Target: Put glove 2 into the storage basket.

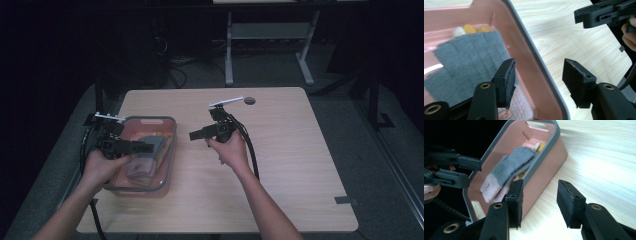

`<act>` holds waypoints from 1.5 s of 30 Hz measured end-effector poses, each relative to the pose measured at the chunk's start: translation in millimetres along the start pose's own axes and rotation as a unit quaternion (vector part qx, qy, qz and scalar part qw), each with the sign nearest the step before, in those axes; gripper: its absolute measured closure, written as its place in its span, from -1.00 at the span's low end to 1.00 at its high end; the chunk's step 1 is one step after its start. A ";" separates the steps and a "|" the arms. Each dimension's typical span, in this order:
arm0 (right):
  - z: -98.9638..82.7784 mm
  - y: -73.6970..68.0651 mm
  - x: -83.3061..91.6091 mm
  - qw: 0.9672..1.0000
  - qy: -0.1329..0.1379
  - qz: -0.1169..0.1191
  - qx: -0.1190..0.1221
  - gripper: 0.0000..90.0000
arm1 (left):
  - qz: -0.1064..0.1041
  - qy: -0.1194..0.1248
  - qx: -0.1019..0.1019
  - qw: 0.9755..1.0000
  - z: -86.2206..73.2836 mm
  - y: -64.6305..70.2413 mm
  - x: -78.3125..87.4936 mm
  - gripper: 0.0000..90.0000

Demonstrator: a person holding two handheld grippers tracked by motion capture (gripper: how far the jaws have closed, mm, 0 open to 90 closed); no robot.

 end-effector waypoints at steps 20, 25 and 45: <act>-18.0 23.5 22.4 1.000 0.010 -0.009 -0.018 0.17 | -0.019 0.000 -0.029 0.999 14.9 36.4 -19.1 -0.17; -23.5 31.8 29.4 1.000 0.015 -0.014 -0.023 0.15 | -0.022 -0.001 -0.035 0.999 17.5 45.5 -25.8 -0.23; -44.7 62.6 56.5 0.998 0.035 -0.032 -0.051 0.06 | -0.034 -0.007 -0.061 0.998 23.2 77.8 -49.3 -0.42</act>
Point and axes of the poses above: each handheld gripper's, and its own axes: x roughly backward along the jaws, z roughly out of its top, y roughly to its right, the point moved 7 cm from there along -x, roughly forward along the jaws, and after that the axes turned 12 degrees about -y, right-handed, at the moved point
